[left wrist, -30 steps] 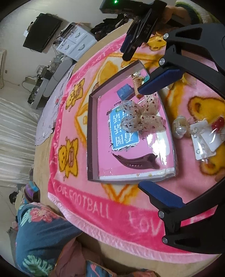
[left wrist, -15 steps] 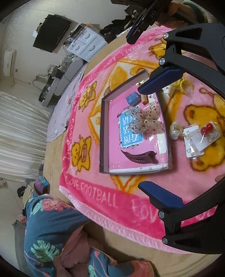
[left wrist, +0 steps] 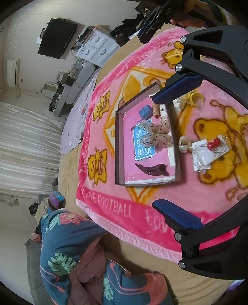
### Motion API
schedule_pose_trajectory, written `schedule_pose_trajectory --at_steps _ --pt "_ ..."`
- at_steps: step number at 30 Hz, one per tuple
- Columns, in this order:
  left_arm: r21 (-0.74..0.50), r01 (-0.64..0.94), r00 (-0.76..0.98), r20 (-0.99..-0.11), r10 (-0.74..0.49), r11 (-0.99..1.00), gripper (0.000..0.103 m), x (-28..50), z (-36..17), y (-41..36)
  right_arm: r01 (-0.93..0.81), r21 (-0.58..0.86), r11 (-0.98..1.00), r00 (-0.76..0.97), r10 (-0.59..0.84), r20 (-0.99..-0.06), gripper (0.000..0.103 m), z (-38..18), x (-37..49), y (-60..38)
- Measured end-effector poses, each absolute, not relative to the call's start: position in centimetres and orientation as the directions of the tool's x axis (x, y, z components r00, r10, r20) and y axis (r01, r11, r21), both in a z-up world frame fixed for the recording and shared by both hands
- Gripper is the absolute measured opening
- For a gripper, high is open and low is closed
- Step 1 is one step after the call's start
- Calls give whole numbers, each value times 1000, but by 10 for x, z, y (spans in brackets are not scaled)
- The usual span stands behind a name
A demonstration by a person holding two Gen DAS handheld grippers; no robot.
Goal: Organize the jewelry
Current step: 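Withdraw both open tools from the box back toward the jewelry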
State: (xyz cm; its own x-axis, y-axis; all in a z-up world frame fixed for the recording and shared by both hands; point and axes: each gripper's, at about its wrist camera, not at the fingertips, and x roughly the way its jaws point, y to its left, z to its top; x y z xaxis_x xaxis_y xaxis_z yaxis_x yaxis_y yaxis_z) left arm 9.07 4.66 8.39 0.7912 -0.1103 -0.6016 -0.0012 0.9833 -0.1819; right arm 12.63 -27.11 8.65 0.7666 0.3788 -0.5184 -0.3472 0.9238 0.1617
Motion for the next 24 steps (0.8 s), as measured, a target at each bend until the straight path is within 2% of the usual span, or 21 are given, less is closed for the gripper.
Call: schedule_pose_trajectory --at_steps 11,24 --pt "-141 -2 759 -644 -91 990 93 74 66 30 -402 145 904 741 414 -528 88 81 97 -267" --pt "-112 -20 711 -700 -65 994 93 61 38 25 -427 118 896 700 411 -585 88 55 86 -260"
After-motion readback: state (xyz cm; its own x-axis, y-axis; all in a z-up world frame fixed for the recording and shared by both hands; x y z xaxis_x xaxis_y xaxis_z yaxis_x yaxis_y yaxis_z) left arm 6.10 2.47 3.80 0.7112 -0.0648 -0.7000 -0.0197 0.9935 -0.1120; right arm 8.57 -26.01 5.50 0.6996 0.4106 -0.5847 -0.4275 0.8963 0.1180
